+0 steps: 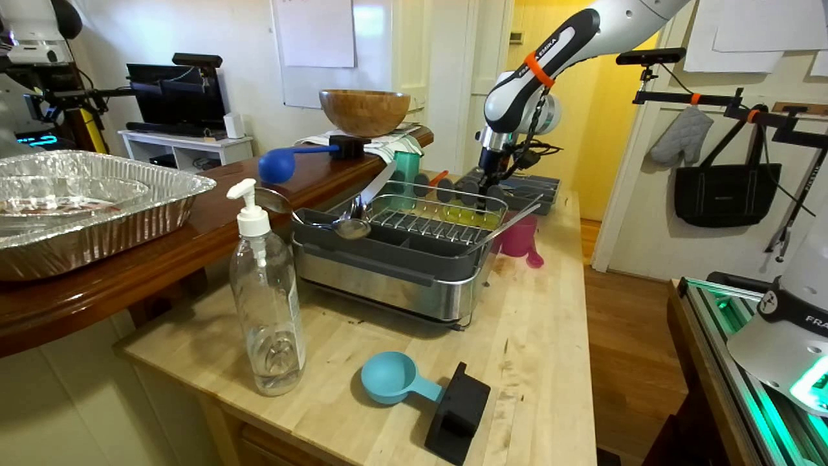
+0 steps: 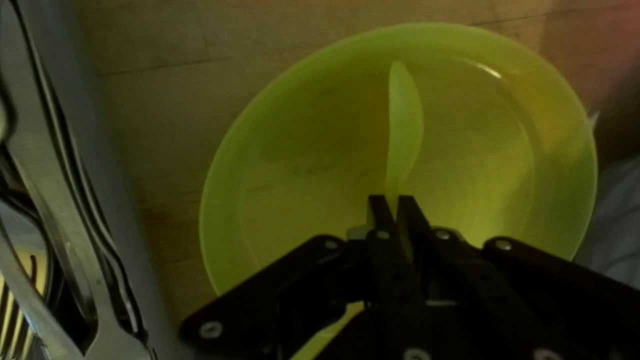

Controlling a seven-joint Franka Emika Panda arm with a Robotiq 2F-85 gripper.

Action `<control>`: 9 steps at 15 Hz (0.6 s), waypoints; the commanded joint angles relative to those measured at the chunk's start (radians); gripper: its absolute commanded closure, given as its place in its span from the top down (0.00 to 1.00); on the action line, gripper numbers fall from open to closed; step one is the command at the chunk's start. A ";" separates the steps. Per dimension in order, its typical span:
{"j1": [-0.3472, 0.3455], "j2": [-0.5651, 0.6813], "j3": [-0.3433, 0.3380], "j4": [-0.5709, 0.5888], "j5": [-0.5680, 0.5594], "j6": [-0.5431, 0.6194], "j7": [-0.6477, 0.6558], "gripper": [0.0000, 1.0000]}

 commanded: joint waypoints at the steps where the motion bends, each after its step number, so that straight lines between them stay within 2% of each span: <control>1: -0.005 -0.017 -0.012 0.020 -0.039 -0.068 0.002 0.01; 9: 0.030 -0.097 -0.072 -0.004 -0.116 -0.195 0.109 0.02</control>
